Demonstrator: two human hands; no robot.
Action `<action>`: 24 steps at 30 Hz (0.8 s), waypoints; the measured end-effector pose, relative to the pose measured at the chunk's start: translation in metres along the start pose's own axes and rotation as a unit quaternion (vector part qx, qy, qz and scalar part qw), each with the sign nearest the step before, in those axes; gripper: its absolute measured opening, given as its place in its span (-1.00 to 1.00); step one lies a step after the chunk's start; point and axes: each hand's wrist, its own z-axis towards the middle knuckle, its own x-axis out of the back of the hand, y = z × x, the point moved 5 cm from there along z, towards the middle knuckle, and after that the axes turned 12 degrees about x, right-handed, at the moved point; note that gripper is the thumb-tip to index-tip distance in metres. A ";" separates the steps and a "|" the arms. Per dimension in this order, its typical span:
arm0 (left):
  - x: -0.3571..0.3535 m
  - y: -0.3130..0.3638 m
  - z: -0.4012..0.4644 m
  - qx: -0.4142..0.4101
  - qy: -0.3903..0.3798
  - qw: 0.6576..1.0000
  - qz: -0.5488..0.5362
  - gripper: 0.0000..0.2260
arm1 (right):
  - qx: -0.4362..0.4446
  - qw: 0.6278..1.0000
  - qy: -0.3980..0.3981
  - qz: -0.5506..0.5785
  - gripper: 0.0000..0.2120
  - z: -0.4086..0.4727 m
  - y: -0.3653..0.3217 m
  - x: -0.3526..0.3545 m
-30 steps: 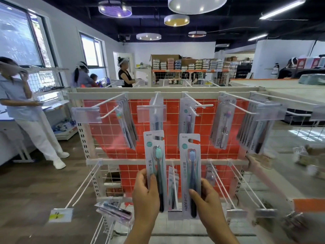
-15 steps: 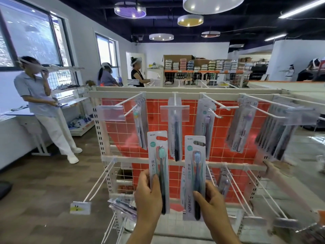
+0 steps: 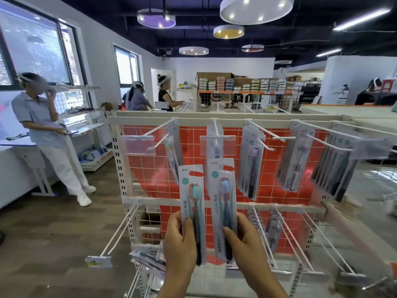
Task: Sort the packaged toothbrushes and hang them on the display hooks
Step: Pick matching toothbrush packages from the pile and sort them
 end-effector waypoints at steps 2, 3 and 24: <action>0.001 0.002 0.001 0.000 -0.003 1.000 -0.008 -0.93 | 0.009 1.000 -0.005 -0.009 -0.78 0.006 -0.002 -0.004; 0.001 0.003 0.002 0.000 -0.004 1.000 -0.011 -0.94 | 0.008 1.000 -0.005 -0.009 -0.79 0.009 -0.002 -0.006; -0.001 -0.003 0.018 -0.001 -0.015 1.000 -0.007 -0.93 | -0.020 0.999 0.014 0.046 -0.83 0.049 0.012 -0.012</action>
